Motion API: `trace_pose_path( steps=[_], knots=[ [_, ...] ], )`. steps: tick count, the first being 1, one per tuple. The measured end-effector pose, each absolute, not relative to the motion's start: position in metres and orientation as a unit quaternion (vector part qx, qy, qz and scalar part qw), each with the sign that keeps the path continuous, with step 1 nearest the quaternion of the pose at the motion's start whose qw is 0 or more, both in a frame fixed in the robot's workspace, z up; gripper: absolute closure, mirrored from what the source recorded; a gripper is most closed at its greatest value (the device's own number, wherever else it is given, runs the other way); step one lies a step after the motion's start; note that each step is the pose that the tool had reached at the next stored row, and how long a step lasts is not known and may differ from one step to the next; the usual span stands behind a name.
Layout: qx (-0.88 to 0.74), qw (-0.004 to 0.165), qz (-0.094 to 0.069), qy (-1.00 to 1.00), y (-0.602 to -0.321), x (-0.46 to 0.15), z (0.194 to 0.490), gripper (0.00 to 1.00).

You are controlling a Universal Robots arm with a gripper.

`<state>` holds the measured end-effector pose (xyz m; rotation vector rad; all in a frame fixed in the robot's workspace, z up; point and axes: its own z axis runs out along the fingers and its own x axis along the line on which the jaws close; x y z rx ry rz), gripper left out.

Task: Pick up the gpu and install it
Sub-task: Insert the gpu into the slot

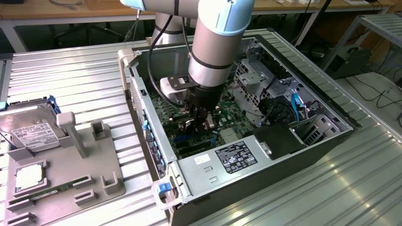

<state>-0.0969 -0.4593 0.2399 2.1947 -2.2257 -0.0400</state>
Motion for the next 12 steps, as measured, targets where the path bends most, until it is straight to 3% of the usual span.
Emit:
trace_pose_path(
  steps=[12],
  knots=[
    [0.704, 0.008, -0.013, -0.71, -0.4581, -0.0922, 0.2397, 0.72]
  ],
)
